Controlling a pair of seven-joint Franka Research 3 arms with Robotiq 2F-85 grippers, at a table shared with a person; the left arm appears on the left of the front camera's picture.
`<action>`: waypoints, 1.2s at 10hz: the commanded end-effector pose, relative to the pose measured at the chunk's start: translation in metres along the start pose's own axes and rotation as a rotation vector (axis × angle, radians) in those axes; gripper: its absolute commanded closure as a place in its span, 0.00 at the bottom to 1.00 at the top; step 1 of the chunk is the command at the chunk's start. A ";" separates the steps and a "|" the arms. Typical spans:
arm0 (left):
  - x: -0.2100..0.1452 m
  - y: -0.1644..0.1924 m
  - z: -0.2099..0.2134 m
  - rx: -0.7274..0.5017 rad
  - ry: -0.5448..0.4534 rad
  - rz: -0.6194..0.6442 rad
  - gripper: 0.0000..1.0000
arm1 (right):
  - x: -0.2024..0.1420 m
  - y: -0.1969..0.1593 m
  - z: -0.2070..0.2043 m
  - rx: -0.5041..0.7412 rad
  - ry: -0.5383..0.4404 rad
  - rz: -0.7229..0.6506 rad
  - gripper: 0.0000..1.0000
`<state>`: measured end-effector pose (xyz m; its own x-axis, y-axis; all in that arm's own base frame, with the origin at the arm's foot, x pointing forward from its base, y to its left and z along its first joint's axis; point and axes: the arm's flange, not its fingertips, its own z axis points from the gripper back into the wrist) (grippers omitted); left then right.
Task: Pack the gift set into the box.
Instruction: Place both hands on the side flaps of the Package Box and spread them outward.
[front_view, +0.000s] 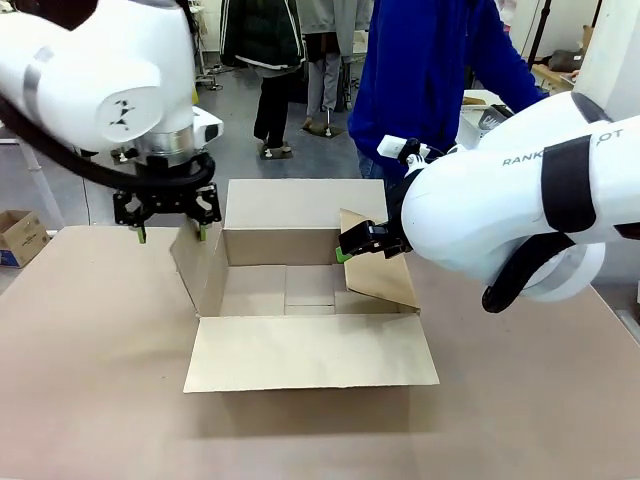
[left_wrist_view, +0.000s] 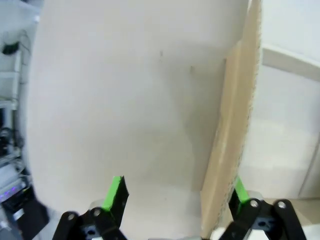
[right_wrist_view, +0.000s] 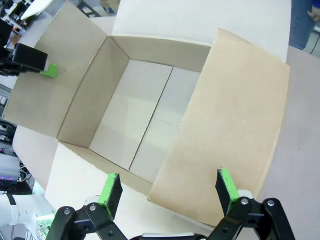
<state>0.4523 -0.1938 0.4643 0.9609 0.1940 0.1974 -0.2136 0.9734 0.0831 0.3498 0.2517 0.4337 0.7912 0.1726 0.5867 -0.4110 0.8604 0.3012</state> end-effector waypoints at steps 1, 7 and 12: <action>-0.001 0.038 -0.011 -0.157 0.027 -0.001 0.00 | 0.003 0.001 0.001 -0.005 -0.017 0.008 0.00; 0.010 0.035 -0.017 -0.128 0.020 0.019 0.00 | 0.003 0.001 0.001 -0.005 -0.017 0.008 0.00; 0.010 0.035 -0.017 -0.128 0.020 0.019 0.00 | 0.091 0.056 -0.033 -0.371 0.282 0.107 0.00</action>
<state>0.4562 -0.1551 0.4496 0.9637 0.2022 0.1743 -0.1945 0.9790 -0.0604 0.3826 0.2700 0.4181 0.8320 0.3154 0.4563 -0.3871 0.9193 0.0704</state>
